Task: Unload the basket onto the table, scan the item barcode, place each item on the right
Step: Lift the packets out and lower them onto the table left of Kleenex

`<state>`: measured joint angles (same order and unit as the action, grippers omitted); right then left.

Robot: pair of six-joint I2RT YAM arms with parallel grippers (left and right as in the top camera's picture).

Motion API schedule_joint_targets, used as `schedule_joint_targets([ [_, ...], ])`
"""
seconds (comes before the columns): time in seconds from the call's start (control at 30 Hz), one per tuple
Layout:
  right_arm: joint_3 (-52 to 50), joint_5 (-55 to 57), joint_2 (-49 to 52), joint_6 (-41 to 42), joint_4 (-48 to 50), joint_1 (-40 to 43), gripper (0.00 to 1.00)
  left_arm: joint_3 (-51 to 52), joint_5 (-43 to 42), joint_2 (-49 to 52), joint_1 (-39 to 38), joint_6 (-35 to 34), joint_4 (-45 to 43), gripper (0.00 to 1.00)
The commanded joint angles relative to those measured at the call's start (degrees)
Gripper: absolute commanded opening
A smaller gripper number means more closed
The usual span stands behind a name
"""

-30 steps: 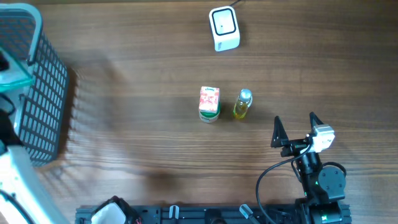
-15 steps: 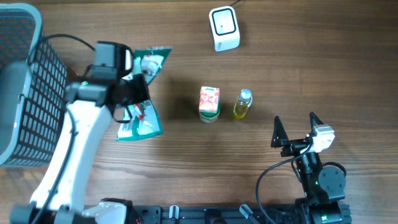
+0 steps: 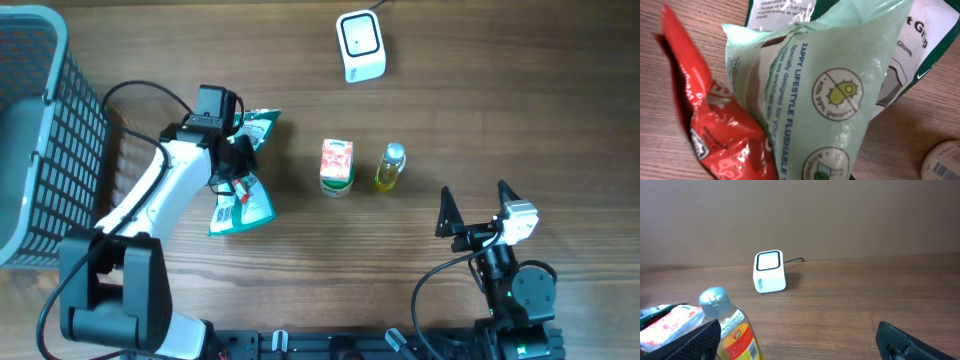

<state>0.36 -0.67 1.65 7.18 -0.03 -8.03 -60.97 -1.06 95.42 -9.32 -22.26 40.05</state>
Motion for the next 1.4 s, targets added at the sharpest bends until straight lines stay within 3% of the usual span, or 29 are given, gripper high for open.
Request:
schedule_joint_targets([
  [0.0, 0.0, -0.5, -0.2, -1.0, 0.2, 0.2, 1.0, 1.8, 0.9, 0.3, -0.2, -0.9, -0.9, 0.23],
  [0.03, 0.0, -0.5, -0.2, -1.0, 0.2, 0.2, 1.0, 1.8, -0.1, 0.3, -0.2, -0.9, -1.1, 0.35],
  [0.07, 0.0, -0.5, -0.2, -1.0, 0.2, 0.2, 1.0, 1.7, -2.1, 0.3, -0.2, -0.9, -1.7, 0.54],
  [0.23, 0.0, -0.5, -0.2, -1.0, 0.2, 0.2, 1.0, 1.7, -3.4, -0.2, -0.2, 2.7, -3.4, 1.0],
  [0.3, 0.0, -0.5, -0.2, -1.0, 0.2, 0.2, 1.0, 1.7, -3.4, -0.2, -0.3, 5.4, -3.0, 1.0],
  [0.33, 0.0, -0.5, -0.2, -1.0, 0.2, 0.2, 1.0, 1.7, -3.4, -0.2, -0.6, 5.9, -2.8, 0.86],
  [0.37, 0.0, -0.5, -0.2, -1.0, 0.2, 0.2, 1.0, 1.7, -3.4, -0.2, -1.5, 7.9, -1.9, 0.36],
  [0.4, 0.0, -0.5, -0.2, -1.0, 0.2, 0.2, 1.0, 1.7, -3.3, -0.2, -2.3, 8.6, -1.0, 0.22],
  [0.43, 0.0, -0.5, -0.2, -1.0, 0.2, 0.2, 1.0, 1.7, -3.3, -0.2, -3.0, 8.6, -0.8, 0.54],
  [0.47, 0.0, -0.5, -0.2, -1.0, 0.2, 0.2, 1.0, 1.7, -3.4, -0.2, -3.1, 8.6, -1.5, 1.0],
  [0.53, 0.0, -0.5, -0.2, -1.0, 0.2, 0.2, 1.0, 1.3, -3.3, -0.5, -3.1, 8.6, -1.8, 1.0],
  [0.57, 0.0, -0.5, -0.2, -1.0, 0.2, 0.2, 1.0, 0.5, -1.9, -1.4, -3.2, 8.6, -1.1, 0.82],
  [0.6, 0.0, -0.5, -0.2, -1.0, 0.2, 0.2, 1.0, -0.3, 1.9, -2.6, -3.3, 8.5, -0.1, 0.56],
  [0.63, 0.0, -0.5, -0.2, -1.0, 0.2, 0.2, 1.0, -0.7, 8.2, -4.0, -3.7, 8.3, 0.5, 0.47],
  [0.67, 0.0, -0.5, -0.2, -1.0, 0.2, 0.2, 1.0, -0.7, 10.3, -4.9, -4.4, 8.4, 0.5, 0.86],
  [0.7, 0.0, -0.5, -0.2, -1.0, 0.2, 0.2, 1.0, -0.7, 7.8, -5.0, -4.7, 8.4, 0.8, 1.0],
  [0.8, 0.0, -0.5, -0.2, -1.0, 0.2, 0.2, 1.0, -0.6, -0.6, -4.8, -5.1, 8.4, 1.7, 1.0],
  [1.37, 0.0, -0.5, -0.2, -1.0, 0.2, 0.2, 1.0, -1.6, -0.6, -14.8, -5.0, 9.9, 0.5, 1.0],
])
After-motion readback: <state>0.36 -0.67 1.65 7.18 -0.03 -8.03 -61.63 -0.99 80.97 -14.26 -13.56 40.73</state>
